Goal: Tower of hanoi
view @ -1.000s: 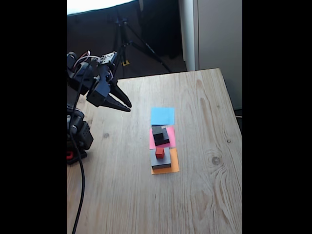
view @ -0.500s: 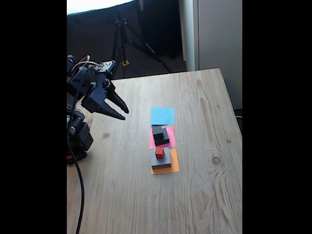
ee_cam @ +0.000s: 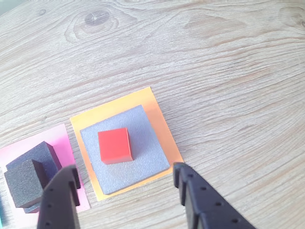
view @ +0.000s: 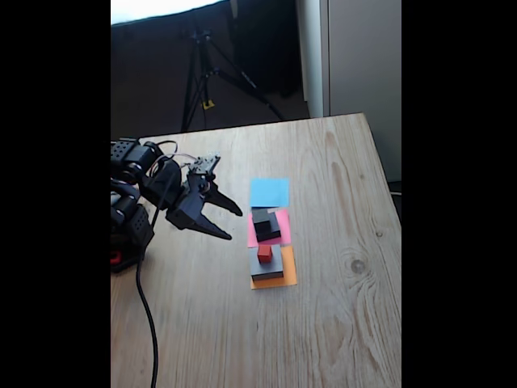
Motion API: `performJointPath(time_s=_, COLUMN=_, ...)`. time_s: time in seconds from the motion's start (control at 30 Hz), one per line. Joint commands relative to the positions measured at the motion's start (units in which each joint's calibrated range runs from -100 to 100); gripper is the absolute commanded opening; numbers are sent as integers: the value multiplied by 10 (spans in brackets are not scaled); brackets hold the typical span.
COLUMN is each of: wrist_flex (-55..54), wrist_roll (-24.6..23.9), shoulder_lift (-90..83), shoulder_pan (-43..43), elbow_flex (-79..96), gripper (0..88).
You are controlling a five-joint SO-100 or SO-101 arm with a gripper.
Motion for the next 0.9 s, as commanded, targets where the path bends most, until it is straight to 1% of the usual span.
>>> performJointPath(time_s=0.0, wrist_flex=-197, wrist_roll=24, shoulder_lift=-3, shoulder_pan=4, elbow_flex=101, gripper=226)
performJointPath(time_s=0.07, wrist_flex=-249, wrist_roll=32, shoulder_lift=14, shoulder_pan=4, elbow_flex=128, gripper=228)
performJointPath(time_s=0.27, wrist_flex=-363, wrist_roll=26, shoulder_lift=89, shoulder_pan=1, elbow_flex=139, gripper=231)
performJointPath(time_s=0.33, wrist_flex=-419, wrist_roll=32, shoulder_lift=120, shoulder_pan=0, elbow_flex=151, gripper=232)
performJointPath(time_s=0.43, wrist_flex=-524, wrist_roll=61, shoulder_lift=164, shoulder_pan=0, elbow_flex=189, gripper=232)
performJointPath(time_s=0.5, wrist_flex=-570, wrist_roll=72, shoulder_lift=184, shoulder_pan=-2, elbow_flex=209, gripper=232)
performJointPath(time_s=0.6, wrist_flex=-607, wrist_roll=77, shoulder_lift=205, shoulder_pan=-9, elbow_flex=225, gripper=233)
performJointPath(time_s=0.73, wrist_flex=-683, wrist_roll=72, shoulder_lift=228, shoulder_pan=-22, elbow_flex=261, gripper=235)
performJointPath(time_s=0.87, wrist_flex=-709, wrist_roll=72, shoulder_lift=249, shoulder_pan=-33, elbow_flex=273, gripper=239)
